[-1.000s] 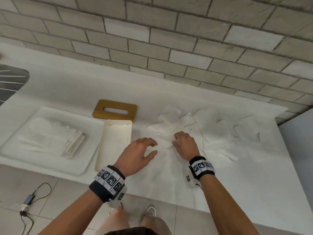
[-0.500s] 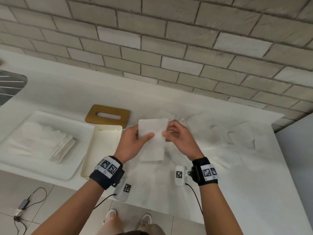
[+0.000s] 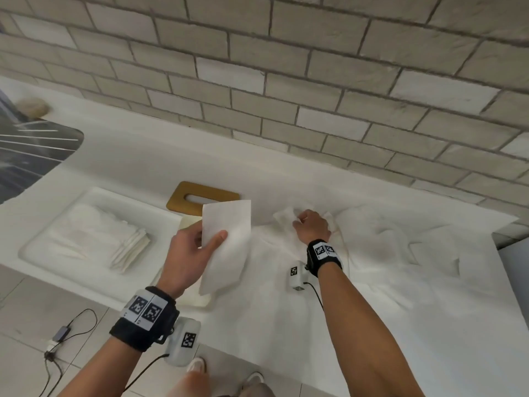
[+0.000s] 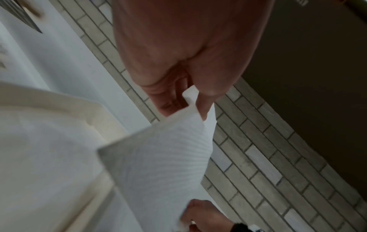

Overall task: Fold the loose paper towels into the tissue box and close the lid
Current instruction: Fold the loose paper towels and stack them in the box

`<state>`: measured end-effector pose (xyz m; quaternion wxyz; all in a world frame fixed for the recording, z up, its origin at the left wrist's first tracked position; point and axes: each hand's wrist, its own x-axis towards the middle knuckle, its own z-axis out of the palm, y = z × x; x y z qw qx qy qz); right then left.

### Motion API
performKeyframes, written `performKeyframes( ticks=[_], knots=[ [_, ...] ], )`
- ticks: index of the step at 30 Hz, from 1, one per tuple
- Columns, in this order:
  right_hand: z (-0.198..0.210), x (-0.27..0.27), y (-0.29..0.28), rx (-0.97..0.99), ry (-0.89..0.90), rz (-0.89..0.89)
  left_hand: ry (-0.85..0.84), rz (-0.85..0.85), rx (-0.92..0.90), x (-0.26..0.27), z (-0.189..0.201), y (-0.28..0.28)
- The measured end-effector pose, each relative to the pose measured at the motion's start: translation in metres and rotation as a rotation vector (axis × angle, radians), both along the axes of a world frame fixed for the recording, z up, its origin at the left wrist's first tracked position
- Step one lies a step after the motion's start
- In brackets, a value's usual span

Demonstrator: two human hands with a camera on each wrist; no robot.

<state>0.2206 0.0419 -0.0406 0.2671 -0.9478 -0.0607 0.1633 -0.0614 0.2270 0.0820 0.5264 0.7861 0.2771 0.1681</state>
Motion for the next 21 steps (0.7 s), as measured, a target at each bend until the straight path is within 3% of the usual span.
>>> performKeyframes(
  ticks=[9, 13, 18, 21],
  knots=[
    [0.022, -0.005, 0.02, 0.144, -0.047, 0.05, -0.018, 0.061, -0.049, -0.032, 0.013, 0.077],
    [0.074, -0.025, 0.05, 0.387, -0.192, 0.082, -0.047, 0.099, -0.089, -0.051, 0.017, 0.104],
    [0.152, -0.087, 0.097, 0.542, -0.49, 0.408, -0.08, 0.164, -0.129, -0.078, 0.014, 0.148],
    [0.164, -0.139, 0.113, 0.544, -0.533, 0.66, -0.108, 0.178, -0.156, -0.091, 0.013, 0.171]
  ],
)
